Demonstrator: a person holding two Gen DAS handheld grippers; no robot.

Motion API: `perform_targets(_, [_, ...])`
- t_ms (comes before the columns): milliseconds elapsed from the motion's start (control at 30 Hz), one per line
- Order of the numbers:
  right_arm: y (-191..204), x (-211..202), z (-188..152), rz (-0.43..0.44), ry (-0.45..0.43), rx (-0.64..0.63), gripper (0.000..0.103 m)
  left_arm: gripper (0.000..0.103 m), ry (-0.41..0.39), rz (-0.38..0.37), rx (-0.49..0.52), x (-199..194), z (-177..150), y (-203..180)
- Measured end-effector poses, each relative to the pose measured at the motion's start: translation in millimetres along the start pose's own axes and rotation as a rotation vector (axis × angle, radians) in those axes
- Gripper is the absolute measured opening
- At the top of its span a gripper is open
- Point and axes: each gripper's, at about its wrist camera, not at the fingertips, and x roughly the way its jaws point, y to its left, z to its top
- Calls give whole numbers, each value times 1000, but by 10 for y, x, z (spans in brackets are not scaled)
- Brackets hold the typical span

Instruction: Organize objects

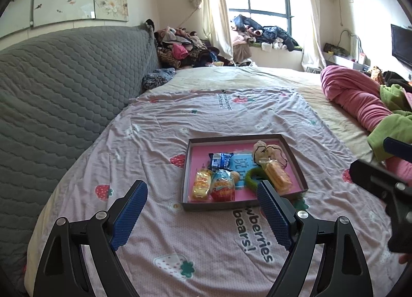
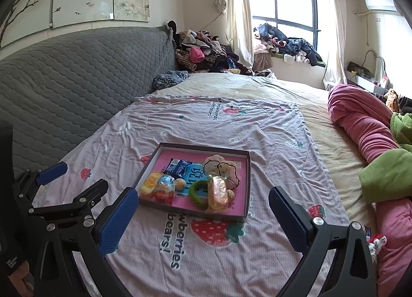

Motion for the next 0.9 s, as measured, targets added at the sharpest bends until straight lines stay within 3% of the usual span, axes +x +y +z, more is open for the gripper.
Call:
perform_targets(300, [68,-239,-219,-9,1,-5,102,88,-4,-13,1,-272,-183,-26])
perform_targets(900, [55,-306,-562,-11,26,7,102,88,17,-23,0,-389,-543,-36])
